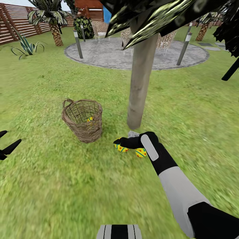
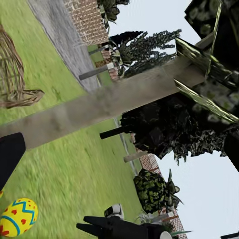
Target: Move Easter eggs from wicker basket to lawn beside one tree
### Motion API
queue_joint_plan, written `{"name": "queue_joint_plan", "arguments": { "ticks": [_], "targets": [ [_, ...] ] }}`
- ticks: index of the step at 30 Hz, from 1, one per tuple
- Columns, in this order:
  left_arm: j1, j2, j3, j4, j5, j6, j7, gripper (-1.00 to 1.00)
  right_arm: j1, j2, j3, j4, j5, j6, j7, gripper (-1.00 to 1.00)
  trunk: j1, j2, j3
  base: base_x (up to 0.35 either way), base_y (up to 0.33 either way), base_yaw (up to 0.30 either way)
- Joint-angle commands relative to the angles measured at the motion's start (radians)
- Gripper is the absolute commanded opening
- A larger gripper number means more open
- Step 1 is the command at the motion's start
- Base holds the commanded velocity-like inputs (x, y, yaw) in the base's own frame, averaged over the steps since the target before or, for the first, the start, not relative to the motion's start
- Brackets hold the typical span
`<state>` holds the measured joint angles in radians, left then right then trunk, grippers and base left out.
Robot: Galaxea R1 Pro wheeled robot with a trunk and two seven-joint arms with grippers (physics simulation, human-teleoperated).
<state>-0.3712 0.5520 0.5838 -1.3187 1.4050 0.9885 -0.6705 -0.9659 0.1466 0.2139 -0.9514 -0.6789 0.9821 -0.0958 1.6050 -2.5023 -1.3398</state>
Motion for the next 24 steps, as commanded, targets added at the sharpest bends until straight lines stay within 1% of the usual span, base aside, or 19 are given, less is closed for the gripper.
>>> {"name": "queue_joint_plan", "arguments": {
  "ticks": [1, 7, 10, 21, 24],
  "targets": [
    [0.000, 0.000, 0.000, 0.001, -0.002, 0.004, -0.004, 1.00, -0.001, 0.000, 0.001, -0.001, -0.010, 0.003, -0.010, 1.00, 0.000, 0.000, -0.001, 0.080, 0.257, 0.051],
    [-0.001, -0.001, -0.001, 0.000, -0.001, 0.004, -0.004, 1.00, 0.000, -0.001, 0.001, -0.001, -0.011, 0.003, -0.010, 1.00, 0.000, 0.000, 0.004, 0.100, 0.250, -0.209],
    [0.000, -0.003, -0.001, 0.000, -0.001, 0.004, -0.005, 1.00, 0.001, -0.001, 0.001, -0.001, -0.011, 0.003, -0.009, 1.00, 0.000, 0.000, 0.006, 0.031, 0.054, -0.259],
    [0.000, 0.002, 0.001, -0.004, -0.001, 0.006, -0.006, 1.00, 0.001, -0.001, 0.001, -0.001, -0.013, 0.003, -0.009, 1.00, -0.005, 0.002, 0.059, 0.001, 0.002, -0.261],
    [0.000, 0.002, 0.002, -0.005, -0.001, 0.007, -0.006, 1.00, 0.001, -0.001, 0.001, 0.000, -0.013, 0.003, -0.009, 1.00, -0.016, 0.023, 0.071, 0.000, 0.000, -0.261]
  ]
}}
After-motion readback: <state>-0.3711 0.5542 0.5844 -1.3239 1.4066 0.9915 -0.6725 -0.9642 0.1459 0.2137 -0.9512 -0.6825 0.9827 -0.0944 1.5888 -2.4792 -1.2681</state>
